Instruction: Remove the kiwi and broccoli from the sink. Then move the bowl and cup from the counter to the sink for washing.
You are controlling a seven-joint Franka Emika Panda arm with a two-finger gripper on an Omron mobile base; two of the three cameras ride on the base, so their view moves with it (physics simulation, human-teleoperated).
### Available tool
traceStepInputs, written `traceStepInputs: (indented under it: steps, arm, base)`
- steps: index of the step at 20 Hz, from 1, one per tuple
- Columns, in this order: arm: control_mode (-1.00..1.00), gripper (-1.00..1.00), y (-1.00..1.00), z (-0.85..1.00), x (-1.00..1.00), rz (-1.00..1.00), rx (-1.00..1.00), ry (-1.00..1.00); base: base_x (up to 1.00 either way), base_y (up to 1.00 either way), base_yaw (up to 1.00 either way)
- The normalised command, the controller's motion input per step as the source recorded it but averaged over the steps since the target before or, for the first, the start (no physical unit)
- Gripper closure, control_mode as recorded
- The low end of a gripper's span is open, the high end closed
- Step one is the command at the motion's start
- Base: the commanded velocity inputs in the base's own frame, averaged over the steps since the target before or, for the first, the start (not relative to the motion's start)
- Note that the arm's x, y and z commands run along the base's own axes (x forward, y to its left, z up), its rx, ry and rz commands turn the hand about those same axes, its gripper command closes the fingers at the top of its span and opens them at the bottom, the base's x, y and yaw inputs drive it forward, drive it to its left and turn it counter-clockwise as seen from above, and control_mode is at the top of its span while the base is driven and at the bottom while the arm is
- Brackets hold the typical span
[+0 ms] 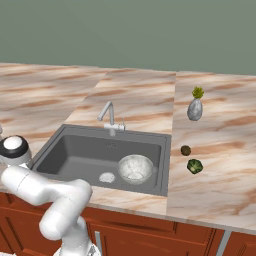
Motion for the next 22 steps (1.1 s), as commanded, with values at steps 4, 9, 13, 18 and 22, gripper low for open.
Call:
traceStepInputs:
  steps: [4, 9, 13, 18, 22]
  arm:
    - [-1.00, -1.00, 0.00, -0.07, -0.07, 0.00, -0.03, 0.03]
    - [-1.00, -1.00, 0.00, -0.09, -0.11, 0.00, -0.02, 0.03]
    - [-1.00, -1.00, 0.00, -0.08, -0.11, 0.00, -0.01, 0.01]
    - [-1.00, 1.00, -0.02, -0.03, -0.17, 0.00, -0.03, 0.00]
    - [-1.00, 1.00, -0.08, 0.00, -0.15, 0.00, -0.03, 0.00]
  base:
    - [0.00, 0.00, 0.00]
    - [0.00, 0.00, 0.00]
    - [0.00, 0.00, 0.00]
    - [0.00, 0.00, 0.00]
    - [0.00, 0.00, 0.00]
